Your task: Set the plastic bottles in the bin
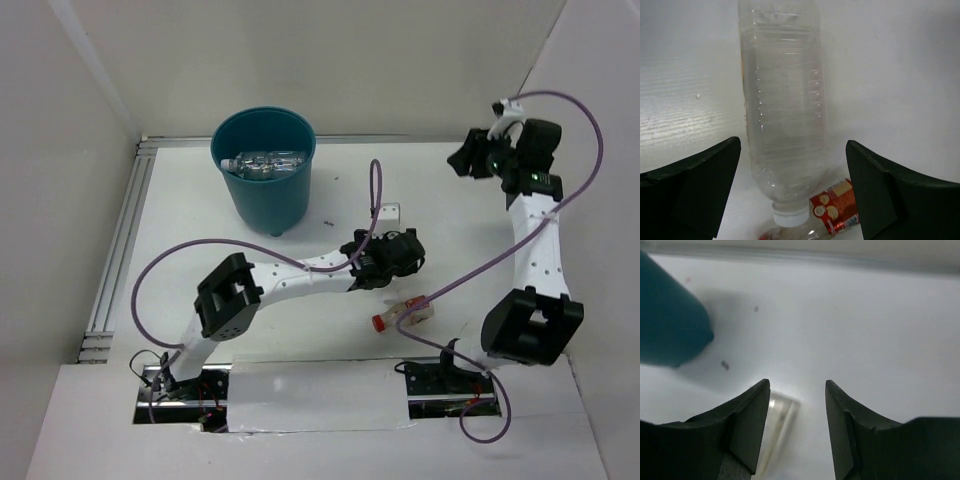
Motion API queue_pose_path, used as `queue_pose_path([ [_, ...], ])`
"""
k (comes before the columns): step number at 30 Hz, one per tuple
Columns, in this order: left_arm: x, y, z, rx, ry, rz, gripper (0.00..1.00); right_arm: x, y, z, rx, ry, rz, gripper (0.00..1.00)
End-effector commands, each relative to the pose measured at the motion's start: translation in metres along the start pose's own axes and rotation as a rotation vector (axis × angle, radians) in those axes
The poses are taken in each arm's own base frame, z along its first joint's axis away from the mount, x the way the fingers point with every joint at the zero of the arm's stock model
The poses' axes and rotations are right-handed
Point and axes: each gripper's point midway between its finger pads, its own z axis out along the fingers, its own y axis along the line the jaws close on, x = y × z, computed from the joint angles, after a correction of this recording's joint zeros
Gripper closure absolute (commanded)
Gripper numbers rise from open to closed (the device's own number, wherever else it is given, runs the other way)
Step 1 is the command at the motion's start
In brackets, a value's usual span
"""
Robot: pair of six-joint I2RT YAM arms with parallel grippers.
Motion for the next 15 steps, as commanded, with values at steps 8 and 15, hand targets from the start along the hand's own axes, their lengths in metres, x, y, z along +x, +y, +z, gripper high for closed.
queue_pose_path([
  [8, 0.043, 0.039, 0.040, -0.308, 0.009, 0.138, 0.01, 0.090, -0.010, -0.084, -0.047, 0.050, 0.138, 0.43],
  [15, 0.065, 0.056, 0.053, -0.345, 0.038, 0.218, 0.01, 0.106, -0.016, -0.097, -0.081, 0.061, 0.198, 0.40],
])
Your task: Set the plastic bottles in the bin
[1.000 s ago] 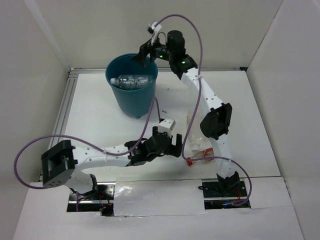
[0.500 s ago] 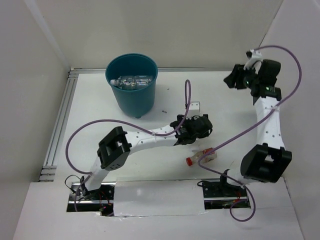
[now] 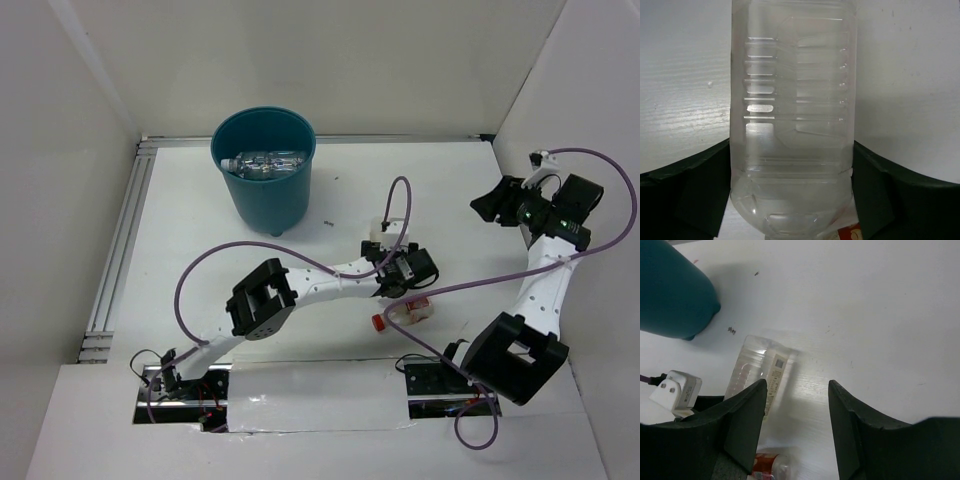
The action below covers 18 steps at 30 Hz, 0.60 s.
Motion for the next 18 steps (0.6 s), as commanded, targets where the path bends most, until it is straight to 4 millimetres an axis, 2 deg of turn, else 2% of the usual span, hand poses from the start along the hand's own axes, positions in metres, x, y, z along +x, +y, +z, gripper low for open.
queue_pose_path([
  [1, 0.025, 0.028, 0.016, -0.104, 0.020, 0.090, 0.10, 0.008, 0.013, -0.002, -0.085, 0.012, 0.002, 0.40],
  [3, 0.021, 0.040, 0.009, -0.125, 0.008, 0.092, 0.30, 0.009, 0.016, -0.003, -0.100, 0.014, -0.003, 0.43],
  [4, 0.013, 0.039, 0.005, -0.113, -0.014, 0.071, 0.43, 0.013, 0.016, -0.002, -0.112, 0.019, -0.010, 0.46],
  [5, 0.011, 0.046, 0.002, -0.114, -0.022, 0.101, 0.64, 0.018, 0.016, -0.001, -0.114, 0.030, -0.003, 0.51],
  [6, 0.001, 0.046, -0.005, -0.103, -0.043, 0.096, 0.69, 0.018, 0.018, -0.001, -0.128, 0.026, -0.015, 0.56],
  [7, -0.028, 0.043, -0.024, -0.064, -0.087, 0.070, 0.73, 0.022, 0.021, -0.002, -0.140, 0.039, -0.006, 0.76],
  [8, -0.045, 0.043, -0.035, -0.044, -0.120, 0.110, 0.77, 0.024, 0.021, -0.003, -0.142, 0.044, -0.028, 0.84],
  [9, -0.062, 0.039, -0.044, -0.008, -0.165, 0.093, 0.89, 0.029, 0.022, -0.003, -0.156, 0.054, -0.027, 0.89],
  [10, -0.079, 0.036, -0.057, 0.027, -0.199, 0.087, 0.91, 0.036, 0.022, -0.002, -0.161, 0.075, -0.013, 0.89],
  [11, -0.116, 0.038, -0.088, 0.082, -0.266, 0.106, 0.93, 0.039, 0.022, -0.001, -0.174, 0.076, -0.028, 0.86],
  [12, -0.136, 0.033, -0.100, 0.134, -0.329, 0.070, 0.97, 0.047, 0.023, 0.001, -0.189, 0.095, -0.009, 0.80],
  [14, -0.172, 0.036, -0.127, 0.207, -0.414, 0.044, 0.97, 0.054, 0.024, 0.001, -0.205, 0.103, -0.012, 0.60],
  [15, -0.206, 0.046, -0.154, 0.253, -0.498, 0.008, 0.97, 0.064, 0.023, 0.003, -0.211, 0.123, 0.005, 0.47],
  [17, -0.240, 0.061, -0.175, 0.285, -0.570, -0.043, 0.98, 0.072, 0.025, 0.003, -0.228, 0.134, 0.005, 0.41],
  [18, -0.261, 0.074, -0.194, 0.293, -0.621, -0.063, 0.98, 0.078, 0.025, 0.004, -0.242, 0.144, 0.004, 0.41],
])
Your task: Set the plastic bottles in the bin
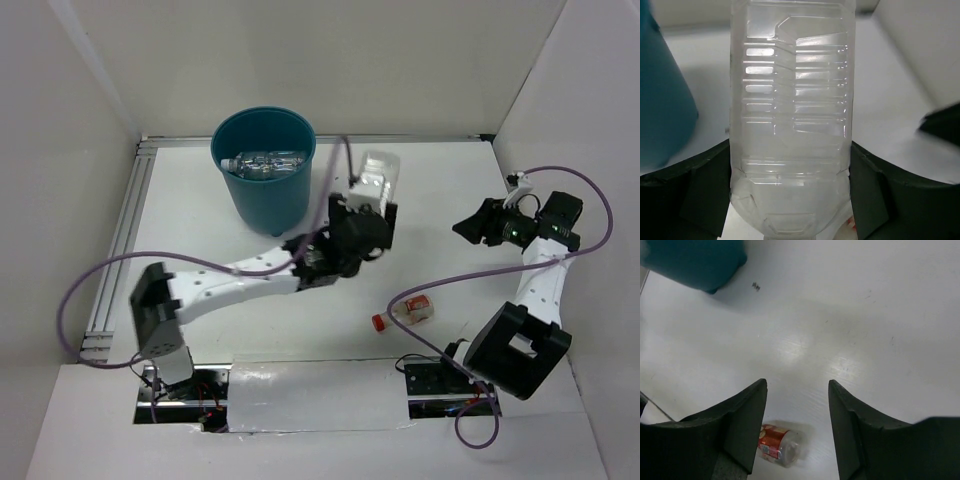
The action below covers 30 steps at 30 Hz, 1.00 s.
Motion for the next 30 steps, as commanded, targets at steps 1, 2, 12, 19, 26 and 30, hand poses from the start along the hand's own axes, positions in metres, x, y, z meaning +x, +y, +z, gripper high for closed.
queue_pose_path([
  [1, -0.140, 0.027, -0.041, 0.047, -0.333, -0.141, 0.98, 0.023, 0.009, 0.003, -0.069, 0.038, 0.006, 0.39],
  [2, -0.161, 0.038, -0.043, 0.036, -0.387, -0.177, 0.98, 0.027, 0.008, 0.002, -0.078, 0.045, 0.020, 0.39],
  [12, -0.201, 0.207, 0.001, -0.406, -0.552, -0.311, 0.95, 0.081, 0.017, 0.001, -0.240, 0.240, -0.116, 0.23],
  [19, -0.168, 0.268, 0.045, -0.579, -0.427, -0.271, 0.81, 0.066, -0.001, -0.001, -0.161, 0.248, -0.294, 0.12],
  [26, -0.170, 0.253, 0.060, -0.469, -0.352, -0.231, 0.01, 0.071, 0.004, 0.003, -0.201, 0.264, -0.336, 0.00],
  [30, -0.205, 0.234, 0.033, -0.391, -0.420, -0.222, 0.01, 0.074, 0.020, 0.008, -0.316, 0.272, -0.466, 0.00],
])
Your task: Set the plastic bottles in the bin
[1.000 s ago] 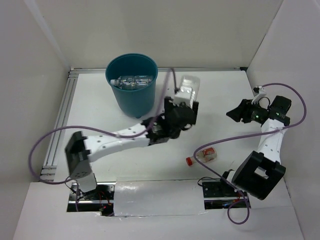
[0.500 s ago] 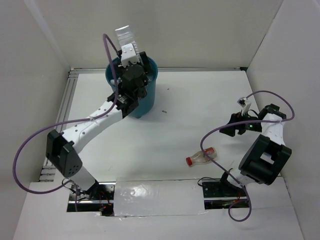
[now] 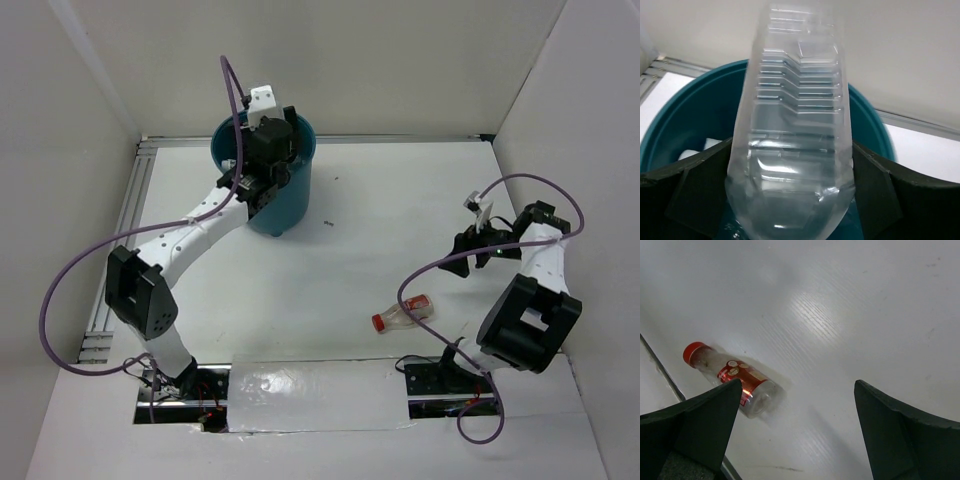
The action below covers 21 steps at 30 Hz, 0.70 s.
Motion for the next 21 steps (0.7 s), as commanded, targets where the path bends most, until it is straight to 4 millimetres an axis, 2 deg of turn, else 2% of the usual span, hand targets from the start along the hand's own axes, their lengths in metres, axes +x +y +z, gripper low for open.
queue_pose_path([
  [1, -0.075, -0.018, -0.037, 0.119, -0.113, -0.100, 0.01, -0.010, 0.018, 0.006, -0.100, -0.001, -0.190, 0.00],
  [2, -0.084, -0.023, -0.045, 0.147, -0.124, -0.116, 0.01, -0.012, 0.020, 0.009, -0.114, 0.001, -0.237, 0.00],
  [3, -0.097, -0.018, -0.054, 0.162, -0.137, -0.121, 0.01, -0.009, 0.021, 0.013, -0.117, 0.021, -0.304, 0.00],
  [4, -0.096, -0.020, -0.060, 0.188, -0.133, -0.120, 0.01, -0.007, 0.027, 0.022, -0.150, 0.039, -0.332, 0.00],
  [5, -0.099, -0.019, -0.063, 0.201, -0.140, -0.109, 0.01, -0.012, 0.025, 0.025, -0.136, 0.043, -0.392, 0.00],
  [7, -0.103, -0.013, -0.063, 0.192, -0.151, -0.105, 0.01, -0.018, 0.029, 0.031, -0.145, 0.050, -0.430, 0.00],
  [10, -0.082, 0.007, -0.047, 0.128, -0.079, -0.089, 0.01, -0.034, 0.032, 0.039, -0.159, 0.031, -0.438, 0.00],
  [12, -0.067, 0.016, -0.042, 0.106, -0.029, -0.096, 0.01, -0.035, 0.035, 0.042, -0.178, 0.025, -0.424, 0.00],
  [13, -0.069, 0.021, -0.043, 0.098, -0.032, -0.117, 0.01, -0.038, 0.035, 0.043, -0.183, 0.014, -0.413, 0.00],
  [14, -0.071, 0.026, -0.050, 0.111, -0.042, -0.129, 0.01, -0.036, 0.037, 0.042, -0.190, 0.019, -0.402, 0.00],
  [16, -0.088, 0.024, -0.064, 0.165, -0.093, -0.156, 0.01, -0.035, 0.042, 0.040, -0.209, 0.025, -0.423, 0.00],
  [17, -0.088, 0.022, -0.073, 0.199, -0.096, -0.148, 0.01, -0.035, 0.050, 0.040, -0.235, 0.028, -0.464, 0.00],
  [18, -0.105, 0.014, -0.096, 0.304, -0.122, -0.161, 0.01, -0.028, 0.060, 0.035, -0.261, 0.064, -0.494, 0.00],
  [19, -0.112, 0.011, -0.108, 0.373, -0.135, -0.148, 0.01, -0.023, 0.065, 0.036, -0.292, 0.071, -0.606, 0.00],
  [20, -0.100, 0.006, -0.120, 0.448, -0.128, -0.086, 0.01, -0.012, 0.077, 0.040, -0.345, 0.094, -0.665, 0.00],
  [21, -0.098, 0.000, -0.137, 0.528, -0.130, -0.074, 0.01, -0.004, 0.085, 0.041, -0.380, 0.114, -0.720, 0.00],
])
